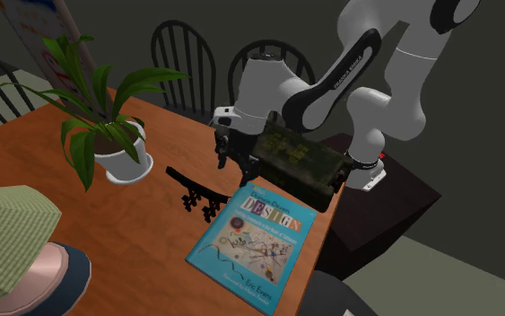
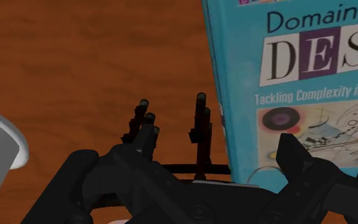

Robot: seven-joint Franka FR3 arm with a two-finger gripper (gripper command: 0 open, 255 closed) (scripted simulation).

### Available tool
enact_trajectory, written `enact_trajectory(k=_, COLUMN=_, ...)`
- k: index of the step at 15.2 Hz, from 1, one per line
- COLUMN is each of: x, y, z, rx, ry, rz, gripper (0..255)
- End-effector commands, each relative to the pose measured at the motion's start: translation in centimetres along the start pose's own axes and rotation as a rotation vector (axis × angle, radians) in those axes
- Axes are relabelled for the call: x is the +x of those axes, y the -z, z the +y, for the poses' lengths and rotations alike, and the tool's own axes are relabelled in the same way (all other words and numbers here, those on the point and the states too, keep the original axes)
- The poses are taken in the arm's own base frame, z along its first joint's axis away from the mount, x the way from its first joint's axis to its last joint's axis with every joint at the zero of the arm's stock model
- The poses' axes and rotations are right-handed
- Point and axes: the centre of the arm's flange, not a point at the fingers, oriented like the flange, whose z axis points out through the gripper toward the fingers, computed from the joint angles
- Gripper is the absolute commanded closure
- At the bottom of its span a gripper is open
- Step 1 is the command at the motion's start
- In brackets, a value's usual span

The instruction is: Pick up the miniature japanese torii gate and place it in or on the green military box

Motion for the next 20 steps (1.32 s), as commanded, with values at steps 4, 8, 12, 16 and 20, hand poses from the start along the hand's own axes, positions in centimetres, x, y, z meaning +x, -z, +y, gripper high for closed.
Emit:
enact_trajectory(k=4, x=1.6, y=-4.4, z=1.2, rx=0.002, ry=0.046, rz=0.028, gripper=0)
enact_trajectory(k=8, x=1.6, y=-6.5, z=1.2, rx=0.002, ry=0.046, rz=0.028, gripper=0)
enact_trajectory(k=12, x=1.7, y=-7.9, z=1.2, rx=0.002, ry=0.046, rz=0.028, gripper=0)
enact_trajectory(k=16, x=1.7, y=-7.9, z=1.2, rx=0.002, ry=0.046, rz=0.028, gripper=0)
enact_trajectory(k=20, x=1.7, y=-7.9, z=1.2, rx=0.002, ry=0.046, rz=0.028, gripper=255)
